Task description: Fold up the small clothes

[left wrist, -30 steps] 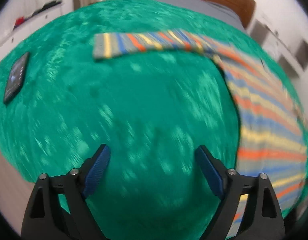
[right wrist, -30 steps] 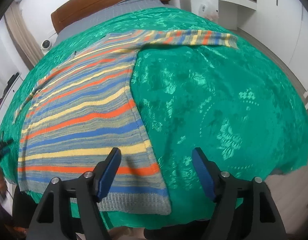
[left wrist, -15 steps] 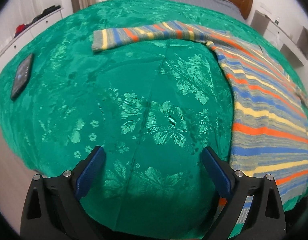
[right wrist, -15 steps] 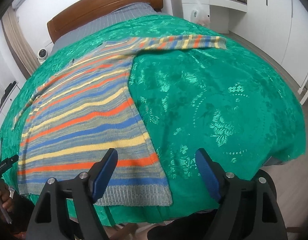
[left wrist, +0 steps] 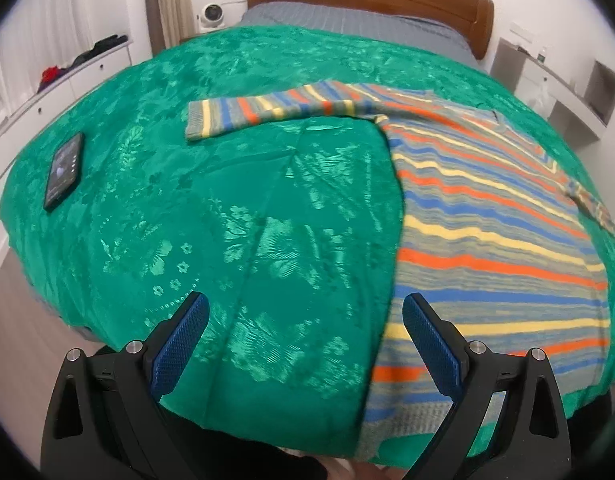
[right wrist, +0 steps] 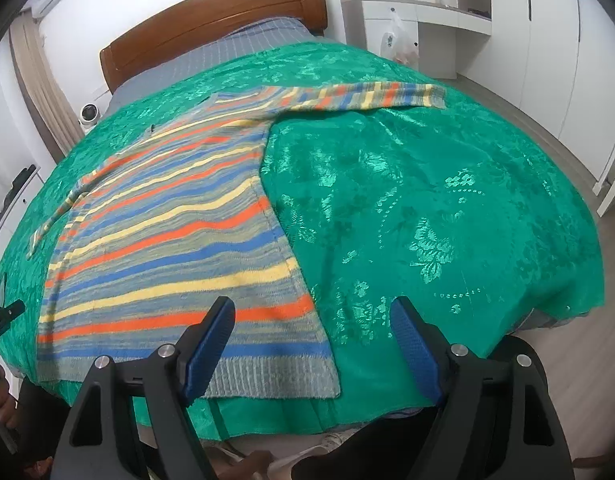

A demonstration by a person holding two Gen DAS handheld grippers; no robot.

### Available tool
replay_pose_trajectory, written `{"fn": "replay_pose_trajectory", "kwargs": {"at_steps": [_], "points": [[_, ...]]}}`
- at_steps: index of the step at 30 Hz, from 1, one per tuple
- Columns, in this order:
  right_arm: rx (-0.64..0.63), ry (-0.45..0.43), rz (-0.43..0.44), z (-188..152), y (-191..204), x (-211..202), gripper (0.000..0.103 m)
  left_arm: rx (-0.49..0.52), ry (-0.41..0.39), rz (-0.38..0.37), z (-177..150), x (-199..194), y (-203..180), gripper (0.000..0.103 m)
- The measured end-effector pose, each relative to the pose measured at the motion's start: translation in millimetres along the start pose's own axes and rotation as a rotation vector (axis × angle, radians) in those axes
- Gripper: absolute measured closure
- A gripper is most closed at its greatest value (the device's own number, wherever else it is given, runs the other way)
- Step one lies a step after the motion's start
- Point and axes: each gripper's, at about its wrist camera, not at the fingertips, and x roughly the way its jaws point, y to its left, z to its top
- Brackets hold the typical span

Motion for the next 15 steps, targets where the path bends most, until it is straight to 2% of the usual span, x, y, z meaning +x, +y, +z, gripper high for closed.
{"fn": "replay_pose_trajectory", "kwargs": {"at_steps": [15], "points": [[-0.061,-0.086,0.027,0.3,19.4,-33.4,0.024,-0.014,-0.045,-0.013,-7.9,-27.1,0.6,0.005]]}}
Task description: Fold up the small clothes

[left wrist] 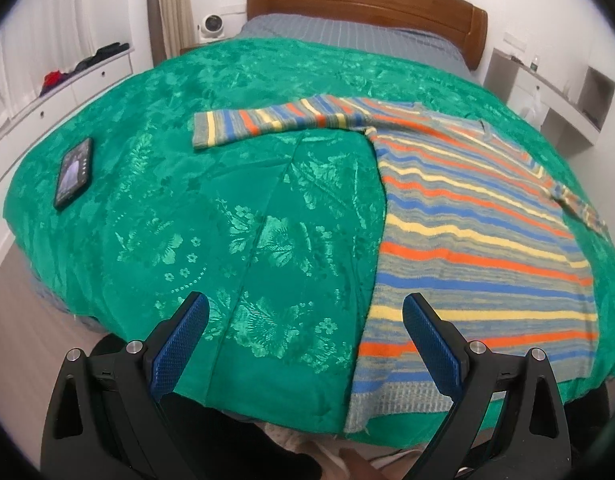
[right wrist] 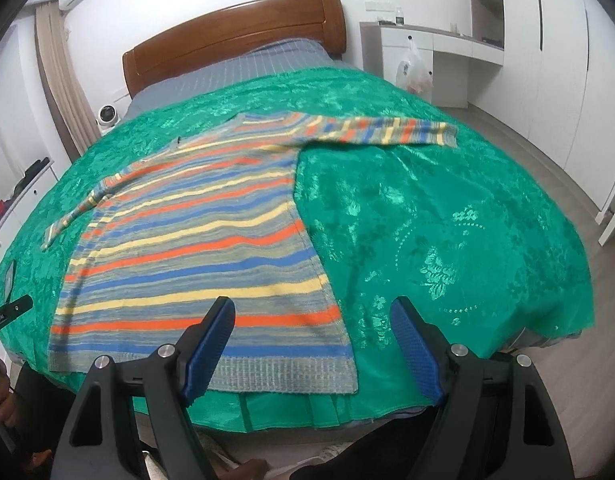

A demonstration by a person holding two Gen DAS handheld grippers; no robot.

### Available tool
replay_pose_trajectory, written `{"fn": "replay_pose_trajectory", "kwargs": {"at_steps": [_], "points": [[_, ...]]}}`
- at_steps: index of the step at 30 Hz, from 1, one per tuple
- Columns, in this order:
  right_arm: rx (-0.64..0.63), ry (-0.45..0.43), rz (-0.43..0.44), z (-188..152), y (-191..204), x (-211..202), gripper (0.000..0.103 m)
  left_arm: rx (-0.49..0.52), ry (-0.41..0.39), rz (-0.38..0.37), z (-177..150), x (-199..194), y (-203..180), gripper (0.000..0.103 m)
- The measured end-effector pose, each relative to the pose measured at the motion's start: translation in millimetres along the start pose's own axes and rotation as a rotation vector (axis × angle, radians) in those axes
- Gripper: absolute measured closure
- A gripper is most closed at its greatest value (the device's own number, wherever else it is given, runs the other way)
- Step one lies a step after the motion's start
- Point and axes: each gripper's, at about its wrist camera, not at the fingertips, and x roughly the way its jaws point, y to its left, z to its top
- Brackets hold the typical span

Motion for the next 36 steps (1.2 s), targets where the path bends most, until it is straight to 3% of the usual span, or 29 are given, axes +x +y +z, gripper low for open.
{"fn": "replay_pose_trajectory", "kwargs": {"at_steps": [17,23,30,36], "points": [[0.090,-0.034,0.081,1.9,-13.0,-3.6,0.021,0.059,0.007,0.044,-4.9,-33.9,-17.5,0.005],[0.072,-0.028,0.062,2.5,-13.6,-4.3,0.020,0.082,-0.019,-0.009,-4.8,-47.0,-34.6,0.003],[0.052,-0.022,0.014,7.4,-6.6,-12.5,0.019,0.131,-0.022,-0.063,-1.7,-34.9,-44.1,0.003],[-0.009,0.050,-0.005,8.7,11.0,8.5,0.019,0.105,-0.003,-0.089,5.8,-14.7,-40.1,0.003]]}}
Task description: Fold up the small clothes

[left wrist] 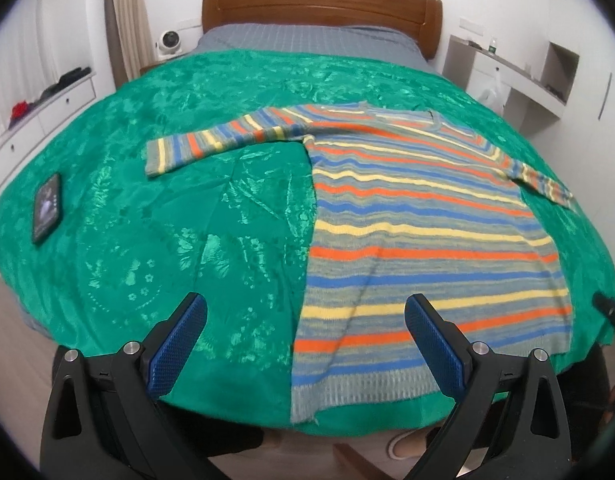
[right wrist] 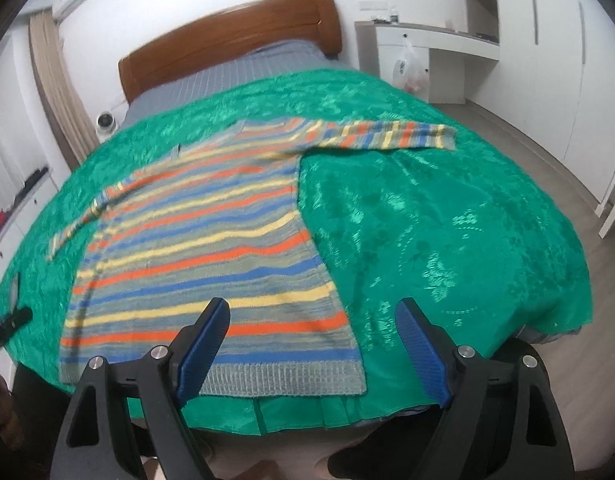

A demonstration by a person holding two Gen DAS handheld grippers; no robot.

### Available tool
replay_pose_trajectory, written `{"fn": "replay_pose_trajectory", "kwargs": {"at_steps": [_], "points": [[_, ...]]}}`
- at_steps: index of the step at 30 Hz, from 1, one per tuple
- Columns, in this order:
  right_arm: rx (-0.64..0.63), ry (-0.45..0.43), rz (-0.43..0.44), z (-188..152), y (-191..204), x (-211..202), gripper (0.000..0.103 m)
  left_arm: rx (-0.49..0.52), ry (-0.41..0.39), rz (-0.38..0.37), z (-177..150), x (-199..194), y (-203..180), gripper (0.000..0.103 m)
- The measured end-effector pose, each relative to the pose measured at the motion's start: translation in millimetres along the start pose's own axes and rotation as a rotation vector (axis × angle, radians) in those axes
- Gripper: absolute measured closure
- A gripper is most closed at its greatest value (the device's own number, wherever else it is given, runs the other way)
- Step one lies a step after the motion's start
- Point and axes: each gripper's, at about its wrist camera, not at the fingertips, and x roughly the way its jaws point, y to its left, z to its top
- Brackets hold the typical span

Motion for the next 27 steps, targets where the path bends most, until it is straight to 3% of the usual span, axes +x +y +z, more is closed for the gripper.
{"fn": "replay_pose_trajectory", "kwargs": {"at_steps": [6,16,21,27], "points": [[-0.038,0.062,0.004,7.9,14.1,22.3,0.019,-0.022,0.026,-0.009,12.4,29.2,1.9,0.003],[-0.077,0.135,0.011,25.4,35.5,55.1,0.019,0.022,-0.016,0.082,28.2,58.2,13.3,0.003],[-0.088,0.150,0.001,31.7,44.3,63.2,0.019,-0.012,0.000,0.112,19.2,80.9,27.0,0.003],[-0.088,0.174,-0.021,31.6,52.4,70.1,0.019,0.031,-0.001,0.117,4.1,86.6,28.4,0.003]]}}
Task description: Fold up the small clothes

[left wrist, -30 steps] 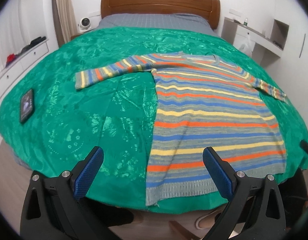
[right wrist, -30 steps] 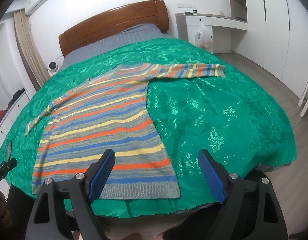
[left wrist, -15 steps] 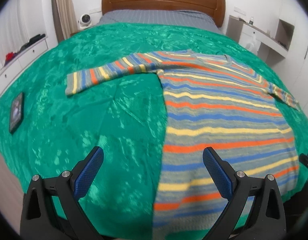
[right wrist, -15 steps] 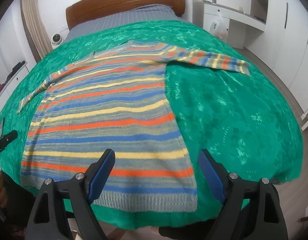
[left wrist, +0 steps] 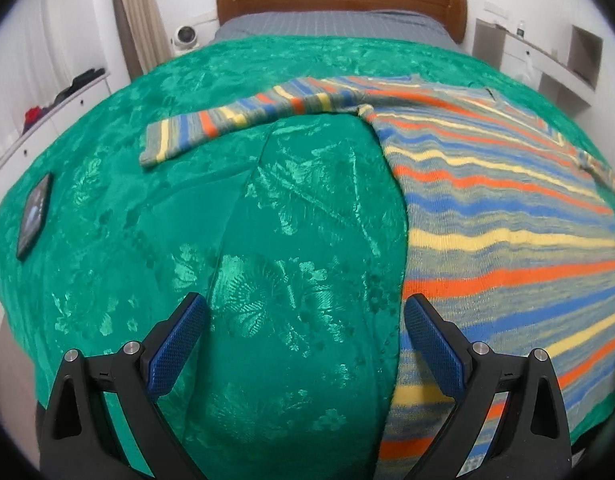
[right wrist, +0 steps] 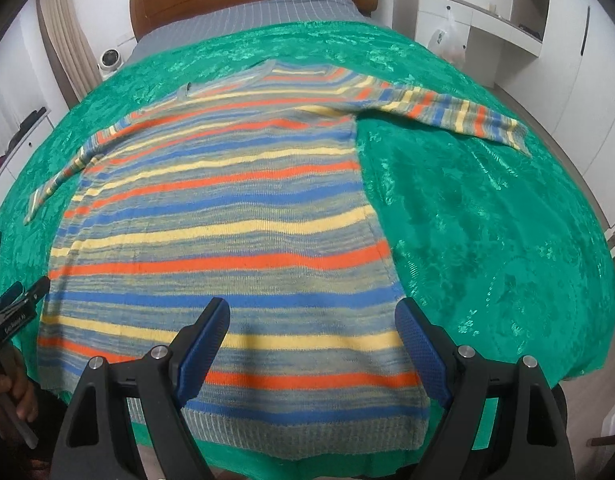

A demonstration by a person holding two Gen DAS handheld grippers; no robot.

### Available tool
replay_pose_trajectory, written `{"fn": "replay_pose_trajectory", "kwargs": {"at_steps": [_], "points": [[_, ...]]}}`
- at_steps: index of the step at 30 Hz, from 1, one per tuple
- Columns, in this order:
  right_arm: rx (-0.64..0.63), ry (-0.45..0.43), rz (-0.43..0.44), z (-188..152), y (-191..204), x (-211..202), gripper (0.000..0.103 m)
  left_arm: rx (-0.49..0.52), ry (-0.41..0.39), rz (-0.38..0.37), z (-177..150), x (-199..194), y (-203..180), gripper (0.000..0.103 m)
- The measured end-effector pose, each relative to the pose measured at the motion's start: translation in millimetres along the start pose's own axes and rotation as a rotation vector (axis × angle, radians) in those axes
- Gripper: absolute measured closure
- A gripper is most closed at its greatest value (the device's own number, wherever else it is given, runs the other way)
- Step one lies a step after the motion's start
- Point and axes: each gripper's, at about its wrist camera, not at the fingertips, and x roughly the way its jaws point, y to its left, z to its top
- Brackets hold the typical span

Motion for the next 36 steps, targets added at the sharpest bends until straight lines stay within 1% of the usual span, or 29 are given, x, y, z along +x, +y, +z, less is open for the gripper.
{"fn": "replay_pose_trajectory", "kwargs": {"at_steps": [2,6,10,15,18,21,30,36], "points": [[0.009,0.012,-0.004,-0.5,2.5,2.0,0.019,0.013,-0.020,0.002,0.6,-1.2,-2.5,0.003],[0.007,0.013,-0.016,1.9,10.9,-1.0,0.019,0.024,-0.029,-0.018,1.5,-0.8,-5.0,0.003],[-0.023,0.005,-0.040,4.9,21.6,-5.9,0.019,-0.015,-0.021,-0.080,5.0,0.1,1.7,0.003],[-0.038,0.018,-0.052,6.0,33.9,-4.9,0.019,-0.048,-0.012,-0.107,5.9,1.2,10.7,0.003],[-0.043,0.029,-0.053,6.5,43.1,-2.7,0.019,-0.075,-0.003,-0.145,7.2,1.5,16.8,0.003],[-0.058,0.042,-0.059,5.8,52.5,-0.3,0.019,-0.079,0.000,-0.171,8.0,1.0,18.9,0.003],[-0.105,0.054,-0.063,7.1,76.2,3.8,0.019,-0.070,0.024,-0.198,7.9,3.2,18.8,0.003],[-0.123,0.059,-0.057,4.9,84.5,5.0,0.019,-0.065,0.013,-0.194,7.8,0.9,19.7,0.003]]}}
